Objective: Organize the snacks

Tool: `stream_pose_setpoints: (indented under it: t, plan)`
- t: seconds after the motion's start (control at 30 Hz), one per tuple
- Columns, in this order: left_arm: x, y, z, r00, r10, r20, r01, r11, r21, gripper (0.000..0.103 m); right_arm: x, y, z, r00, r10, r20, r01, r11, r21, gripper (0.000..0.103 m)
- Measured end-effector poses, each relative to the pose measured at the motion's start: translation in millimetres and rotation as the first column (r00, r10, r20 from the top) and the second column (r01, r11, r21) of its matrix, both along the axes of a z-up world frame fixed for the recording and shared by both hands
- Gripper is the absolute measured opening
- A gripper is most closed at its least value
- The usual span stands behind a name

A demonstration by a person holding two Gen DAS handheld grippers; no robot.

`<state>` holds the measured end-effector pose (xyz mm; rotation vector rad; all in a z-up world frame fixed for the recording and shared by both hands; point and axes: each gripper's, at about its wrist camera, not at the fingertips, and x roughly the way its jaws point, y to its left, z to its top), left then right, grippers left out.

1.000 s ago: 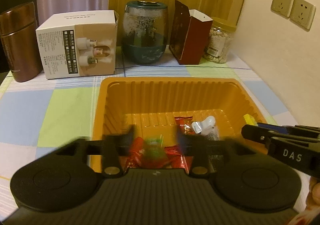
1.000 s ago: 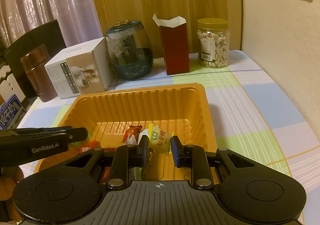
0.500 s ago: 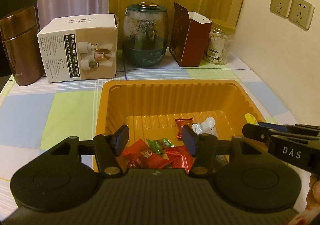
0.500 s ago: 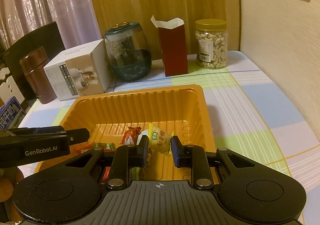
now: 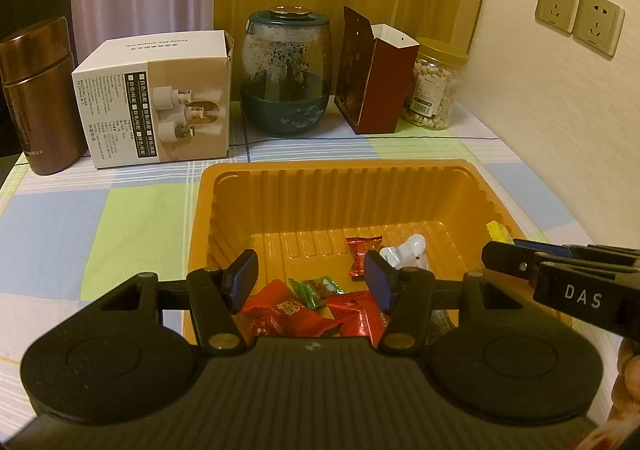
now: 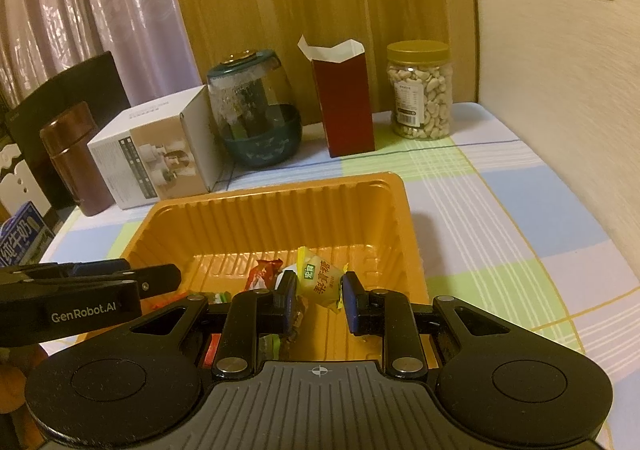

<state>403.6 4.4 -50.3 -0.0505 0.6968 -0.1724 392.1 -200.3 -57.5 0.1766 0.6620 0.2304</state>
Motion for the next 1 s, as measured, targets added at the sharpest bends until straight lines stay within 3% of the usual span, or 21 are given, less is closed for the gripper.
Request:
stream_pose_setpoints:
  t: [0.43, 0.47, 0.5, 0.53, 0.67, 1.0]
  plan:
    - [-0.3, 2.5, 0.0, 1.000, 0.008, -0.001, -0.008, 1.000, 0.005, 0.055, 0.5, -2.2, 0.4, 1.000, 0.010, 0.009, -0.011, 0.998, 0.058, 0.026]
    - [-0.4, 3.3, 0.2, 1.000, 0.010, 0.000, -0.010, 1.000, 0.006, 0.056, 0.6, -2.5, 0.4, 1.000, 0.013, 0.012, -0.013, 0.998, 0.064, 0.040]
    - [-0.6, 3.9, 0.3, 1.000, 0.013, 0.002, -0.013, 1.000, 0.007, 0.058, 0.2, -3.3, 0.6, 1.000, 0.000, 0.018, -0.001, 0.998, 0.066, 0.062]
    - [-1.1, 4.0, 0.4, 1.000, 0.017, 0.004, -0.017, 1.000, 0.009, 0.059, -0.7, -5.3, 1.2, 1.000, -0.015, 0.027, 0.013, 0.997, 0.074, 0.068]
    - [-1.0, 5.7, 0.4, 1.000, 0.026, 0.008, -0.026, 1.000, 0.018, 0.062, -1.7, -16.0, 8.2, 0.997, -0.055, 0.050, 0.049, 0.991, 0.121, 0.069]
    - [-2.5, 1.6, 0.8, 1.000, 0.023, 0.018, -0.024, 0.999, 0.043, 0.077, -2.4, -26.5, 10.2, 0.993, -0.102, 0.061, 0.096, 0.990, 0.105, 0.069]
